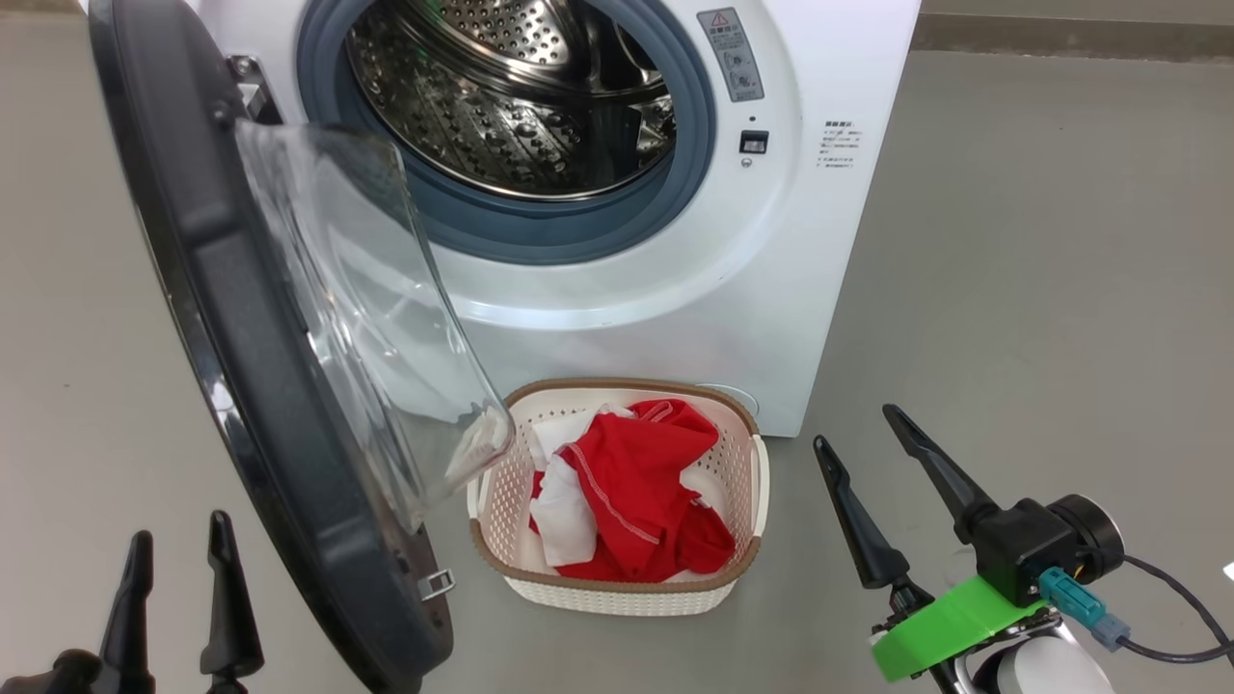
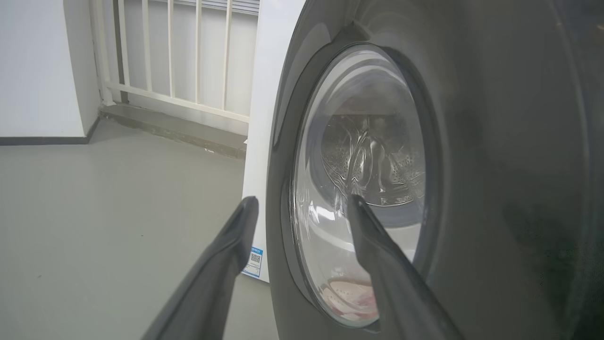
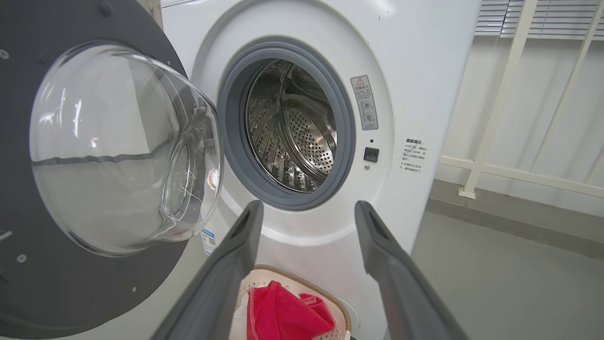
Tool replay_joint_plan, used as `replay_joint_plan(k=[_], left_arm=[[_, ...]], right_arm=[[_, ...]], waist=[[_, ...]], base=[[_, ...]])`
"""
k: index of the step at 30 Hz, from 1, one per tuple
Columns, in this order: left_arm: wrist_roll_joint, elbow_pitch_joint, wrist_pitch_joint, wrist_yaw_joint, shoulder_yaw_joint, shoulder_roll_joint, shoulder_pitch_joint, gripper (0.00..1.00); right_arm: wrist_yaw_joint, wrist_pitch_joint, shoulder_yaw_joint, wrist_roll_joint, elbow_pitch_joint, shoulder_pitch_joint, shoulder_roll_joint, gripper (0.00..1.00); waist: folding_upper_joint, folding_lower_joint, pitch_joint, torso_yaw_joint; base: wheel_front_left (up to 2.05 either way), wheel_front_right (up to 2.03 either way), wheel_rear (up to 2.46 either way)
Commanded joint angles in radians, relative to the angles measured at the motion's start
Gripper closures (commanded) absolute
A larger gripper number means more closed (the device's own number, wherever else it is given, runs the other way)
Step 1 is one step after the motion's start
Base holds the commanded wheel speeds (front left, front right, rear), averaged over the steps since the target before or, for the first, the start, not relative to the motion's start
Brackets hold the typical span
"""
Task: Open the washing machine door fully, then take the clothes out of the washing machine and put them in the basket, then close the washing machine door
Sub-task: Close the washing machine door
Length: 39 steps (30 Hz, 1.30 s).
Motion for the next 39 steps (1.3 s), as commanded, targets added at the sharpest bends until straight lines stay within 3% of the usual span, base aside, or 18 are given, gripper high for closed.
replay_joint_plan(k=[1, 31, 32, 33, 34, 35, 39], left_arm=[[0.013, -0.028, -0.012, 0.009, 0.034, 0.009, -0.013, 0.0], [0.123, -0.065, -0.012, 0.022, 0.026, -0.019, -0.012, 0.0], [0.115, -0.065, -0.012, 0.021, 0.026, -0.019, -0.014, 0.35], [0.106, -0.069, -0.012, 0.019, 0.026, -0.019, -0.019, 0.91], [0.106, -0.069, -0.012, 0.019, 0.026, -0.019, -0.019, 0.91], [0.094, -0.075, -0.012, 0.017, 0.029, -0.019, -0.024, 1.0], [-0.037, -0.099, -0.012, 0.013, 0.038, -0.02, -0.05, 1.0]], right_arm=[[0.006, -0.006, 0.024, 0.001, -0.025, -0.007, 0.004, 0.0], [0.006, -0.006, 0.014, -0.004, -0.031, -0.018, 0.008, 0.0], [0.006, -0.006, 0.014, -0.004, -0.031, -0.018, 0.008, 0.0], [0.006, -0.006, 0.014, -0.005, -0.03, -0.018, 0.008, 0.0], [0.006, -0.006, 0.014, -0.005, -0.03, -0.018, 0.008, 0.0], [0.006, -0.006, 0.014, -0.005, -0.03, -0.019, 0.009, 0.0], [0.006, -0.006, 0.012, -0.003, -0.028, -0.022, 0.01, 0.0]], waist=[[0.0, 0.0, 0.001, 0.001], [0.0, 0.0, 0.034, 0.006], [0.0, 0.0, 0.034, 0.006], [0.0, 0.0, 0.035, 0.006], [0.0, 0.0, 0.035, 0.006], [0.0, 0.0, 0.035, 0.007], [0.0, 0.0, 0.035, 0.008]], base=[[0.0, 0.0, 0.0], [0.0, 0.0, 0.0], [0.0, 0.0, 0.0], [0.0, 0.0, 0.0], [0.0, 0.0, 0.0], [0.0, 0.0, 0.0], [0.0, 0.0, 0.0]])
